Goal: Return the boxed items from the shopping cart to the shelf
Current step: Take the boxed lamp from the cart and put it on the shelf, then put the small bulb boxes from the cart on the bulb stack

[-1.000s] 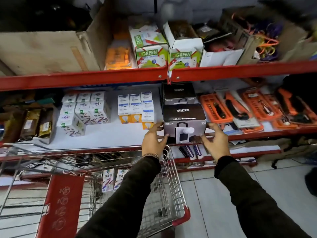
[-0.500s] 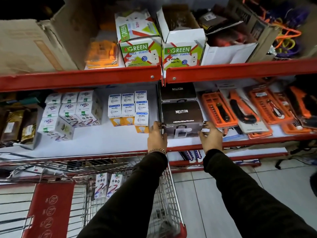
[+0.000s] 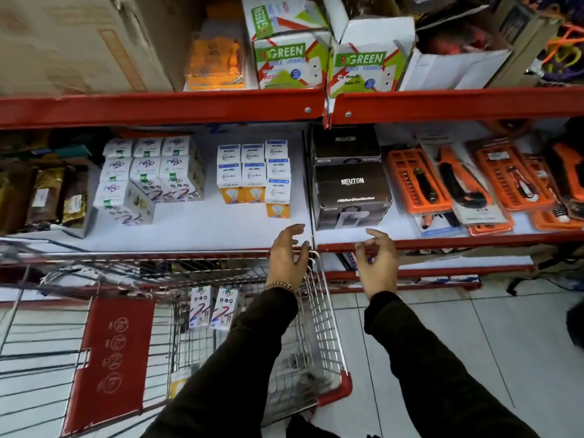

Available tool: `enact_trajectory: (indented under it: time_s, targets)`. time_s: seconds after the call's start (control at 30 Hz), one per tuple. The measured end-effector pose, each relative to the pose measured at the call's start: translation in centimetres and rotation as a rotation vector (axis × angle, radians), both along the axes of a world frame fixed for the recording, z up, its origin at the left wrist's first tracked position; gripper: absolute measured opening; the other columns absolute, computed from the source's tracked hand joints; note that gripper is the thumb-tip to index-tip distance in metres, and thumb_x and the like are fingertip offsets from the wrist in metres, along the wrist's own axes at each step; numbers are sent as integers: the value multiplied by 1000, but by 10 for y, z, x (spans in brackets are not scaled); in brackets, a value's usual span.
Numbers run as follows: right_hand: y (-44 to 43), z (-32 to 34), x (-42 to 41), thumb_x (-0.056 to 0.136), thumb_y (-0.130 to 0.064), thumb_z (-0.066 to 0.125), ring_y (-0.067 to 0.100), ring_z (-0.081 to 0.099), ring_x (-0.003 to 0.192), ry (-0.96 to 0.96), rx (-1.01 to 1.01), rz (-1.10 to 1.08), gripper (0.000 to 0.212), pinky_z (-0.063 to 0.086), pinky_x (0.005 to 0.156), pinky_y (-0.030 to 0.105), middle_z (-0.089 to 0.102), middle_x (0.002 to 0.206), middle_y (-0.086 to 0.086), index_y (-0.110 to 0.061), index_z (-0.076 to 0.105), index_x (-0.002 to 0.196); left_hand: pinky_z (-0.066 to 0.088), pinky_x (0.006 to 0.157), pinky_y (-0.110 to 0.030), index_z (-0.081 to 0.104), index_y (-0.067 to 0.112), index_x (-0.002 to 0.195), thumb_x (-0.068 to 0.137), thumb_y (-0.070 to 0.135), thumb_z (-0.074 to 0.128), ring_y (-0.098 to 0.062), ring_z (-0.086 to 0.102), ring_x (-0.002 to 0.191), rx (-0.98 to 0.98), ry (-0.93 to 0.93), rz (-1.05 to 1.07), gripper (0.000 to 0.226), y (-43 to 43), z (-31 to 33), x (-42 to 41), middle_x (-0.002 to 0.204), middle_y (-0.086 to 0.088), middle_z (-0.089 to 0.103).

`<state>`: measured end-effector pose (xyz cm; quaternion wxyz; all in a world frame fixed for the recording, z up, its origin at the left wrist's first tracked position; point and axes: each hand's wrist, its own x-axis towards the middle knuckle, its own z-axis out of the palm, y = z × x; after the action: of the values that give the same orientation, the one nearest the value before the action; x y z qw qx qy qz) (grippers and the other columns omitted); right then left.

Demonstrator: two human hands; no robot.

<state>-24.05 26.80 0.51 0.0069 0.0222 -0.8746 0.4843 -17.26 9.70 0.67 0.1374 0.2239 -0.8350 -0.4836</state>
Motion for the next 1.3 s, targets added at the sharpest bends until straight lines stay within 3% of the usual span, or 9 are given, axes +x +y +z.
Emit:
enact_trajectory:
  time_s: [0.13, 0.23, 0.37, 0.47, 0.63, 0.8, 0.97, 1.1, 1.3]
  targets:
    - [-32, -2, 52, 89, -13, 68, 16, 58, 98, 12, 72, 154, 32, 49, 89, 27, 58, 101, -3, -15, 62, 121, 55, 88, -44, 58, 14, 125, 95, 16, 52, -22, 62, 104, -29, -20, 4, 31, -17, -14, 54, 119, -3, 63]
    - [-55, -9, 85, 92, -18, 65, 22, 60, 95, -95, 124, 274, 31, 53, 85, 36, 58, 106, 3, -16, 61, 123, 55, 87, -42, 59, 11, 122, 96, 15, 53, -22, 62, 105, -68, -88, 18, 27, -34, -30, 92, 119, -4, 63]
    - [-84, -29, 128, 93, -24, 65, 22, 61, 88, -206, 213, 379, 33, 54, 78, 38, 58, 106, 1, -20, 59, 125, 52, 87, -32, 59, 13, 122, 96, 18, 53, -24, 61, 108, -93, -218, 48, 27, -64, -55, 146, 121, -5, 63]
    - [-106, -53, 161, 94, -31, 63, 19, 57, 89, -296, 363, 459, 35, 47, 74, 30, 56, 108, -1, -26, 55, 127, 53, 88, -39, 60, 12, 124, 97, 20, 53, -27, 62, 109, -74, -319, 102, 29, -88, -79, 191, 122, -7, 65]
    - [-144, -94, 208, 94, -43, 62, 23, 60, 99, -541, 563, 594, 43, 52, 83, 37, 52, 123, 4, -23, 51, 130, 48, 99, -40, 58, 7, 128, 94, 18, 59, -33, 59, 117, 26, -603, 300, 36, -126, -124, 258, 128, -14, 60]
    - [-186, -139, 243, 84, -49, 74, 32, 55, 122, -879, 618, 573, 72, 48, 100, 43, 48, 139, 12, -10, 44, 137, 42, 106, -43, 40, 6, 143, 92, 34, 61, -38, 48, 130, 152, -1022, 384, 62, -157, -171, 285, 143, -20, 45]
    - [-220, -187, 268, 76, -60, 75, 33, 36, 145, -1065, 764, 541, 115, 37, 114, 41, 26, 162, 13, -4, 15, 158, 41, 105, -41, 37, -2, 141, 89, 48, 61, -38, 47, 131, 225, -1334, 384, 75, -168, -220, 300, 142, -21, 44]
    - [-226, -209, 275, 83, -50, 73, 32, 39, 144, -1064, 825, 460, 102, 38, 114, 40, 30, 159, 14, -4, 17, 155, 35, 114, -37, 44, 4, 142, 93, 59, 43, -32, 44, 136, 182, -1340, 328, 74, -158, -237, 303, 145, -16, 47]
    - [-228, -204, 283, 70, -59, 79, 31, 43, 141, -1017, 816, 472, 122, 43, 105, 42, 35, 155, 12, -8, 11, 157, 47, 102, -43, 35, 4, 141, 82, 57, 63, -35, 53, 126, 231, -1172, 454, 84, -153, -230, 309, 139, -18, 48]
